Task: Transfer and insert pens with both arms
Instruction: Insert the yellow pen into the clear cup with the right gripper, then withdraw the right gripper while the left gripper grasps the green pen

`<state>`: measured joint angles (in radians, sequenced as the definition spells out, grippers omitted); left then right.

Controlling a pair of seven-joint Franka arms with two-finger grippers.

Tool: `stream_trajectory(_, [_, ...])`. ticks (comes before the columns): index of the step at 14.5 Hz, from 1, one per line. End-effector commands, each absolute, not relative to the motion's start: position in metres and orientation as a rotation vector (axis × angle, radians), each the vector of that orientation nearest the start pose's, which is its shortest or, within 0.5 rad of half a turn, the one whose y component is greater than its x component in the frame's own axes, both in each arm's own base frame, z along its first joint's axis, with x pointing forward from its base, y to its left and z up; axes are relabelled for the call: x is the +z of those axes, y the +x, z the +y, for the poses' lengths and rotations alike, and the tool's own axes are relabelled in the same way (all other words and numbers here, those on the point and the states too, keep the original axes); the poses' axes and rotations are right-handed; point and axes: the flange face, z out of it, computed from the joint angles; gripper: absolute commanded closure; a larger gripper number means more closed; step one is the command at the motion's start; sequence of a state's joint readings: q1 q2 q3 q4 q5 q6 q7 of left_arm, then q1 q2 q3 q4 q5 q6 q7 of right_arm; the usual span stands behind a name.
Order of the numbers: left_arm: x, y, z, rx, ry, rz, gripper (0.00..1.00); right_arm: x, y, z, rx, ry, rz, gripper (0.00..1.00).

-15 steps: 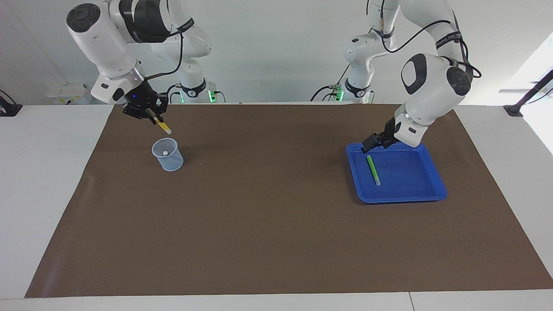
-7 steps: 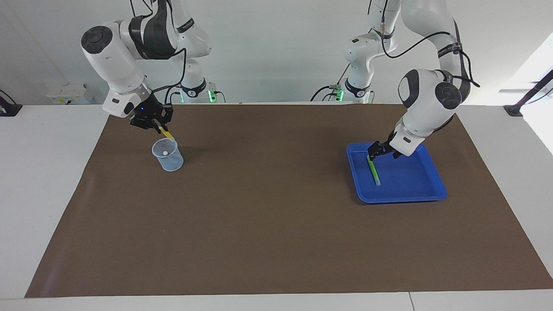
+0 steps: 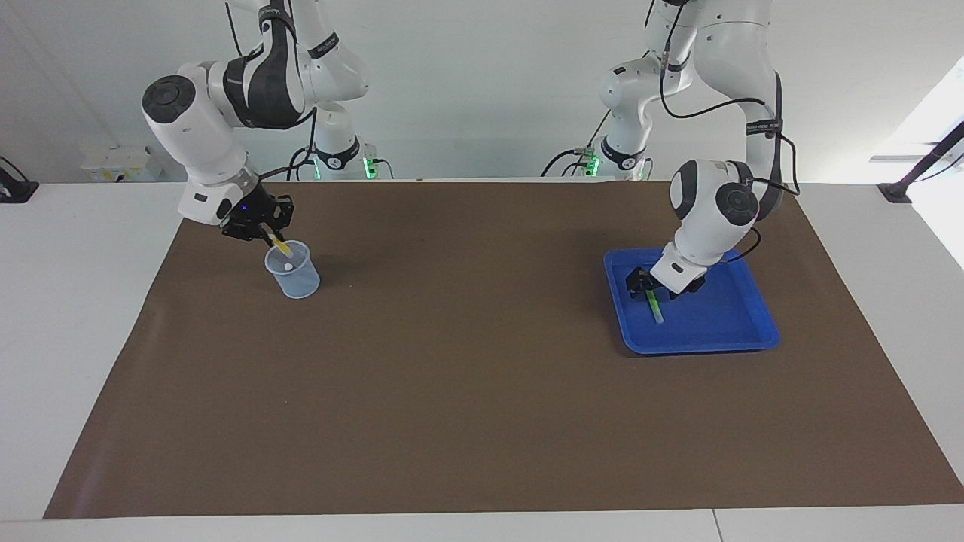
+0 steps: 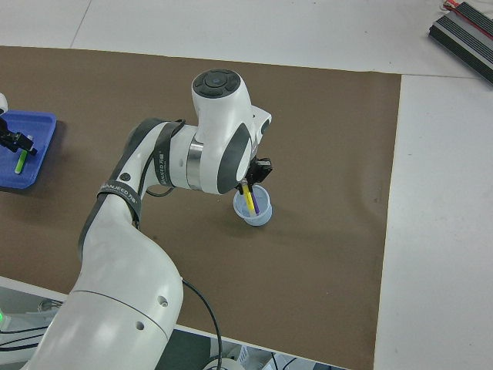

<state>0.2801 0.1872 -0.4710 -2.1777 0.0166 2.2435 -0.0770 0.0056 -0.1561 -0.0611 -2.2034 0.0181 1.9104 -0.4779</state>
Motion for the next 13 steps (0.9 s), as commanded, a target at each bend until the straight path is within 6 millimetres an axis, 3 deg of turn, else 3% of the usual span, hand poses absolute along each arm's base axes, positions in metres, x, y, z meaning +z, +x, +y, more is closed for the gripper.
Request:
stream_trajectory(1, [0.298, 0.533, -0.102, 0.152, -3.144, 0.272, 0.22, 0.435, 0.481, -0.029, 0.178, -3.019, -0.645, 0.61])
stream_trajectory(2, [0.296, 0.533, -0.102, 0.159, -3.137, 0.285, 0.23, 0.435, 0.481, -0.028, 0.176, -3.019, -0.649, 0.41])
stream_trajectory(5, [0.295, 0.533, -0.102, 0.164, -3.137, 0.286, 0.37, 0.436, 0.484, -0.029, 0.174, -3.008, -0.635, 0.00])
stream_trajectory(6, [0.294, 0.533, -0.102, 0.163, -3.138, 0.286, 0.46, 0.445, 0.489, -0.026, 0.143, -2.984, -0.610, 0.00])
stream_trajectory(9, [0.297, 0.535, -0.100, 0.166, -3.138, 0.278, 0.93, 0.477, 0.497, -0.003, 0.057, -2.853, -0.512, 0.00])
stream_trajectory(10, [0.297, 0.535, -0.100, 0.170, -3.137, 0.278, 1.00, 0.486, 0.497, 0.003, 0.037, -2.824, -0.466, 0.00])
stream_trajectory(13, [0.299, 0.538, -0.096, 0.168, -3.139, 0.265, 1.00, 0.494, 0.499, 0.034, -0.013, -2.671, -0.334, 0.00])
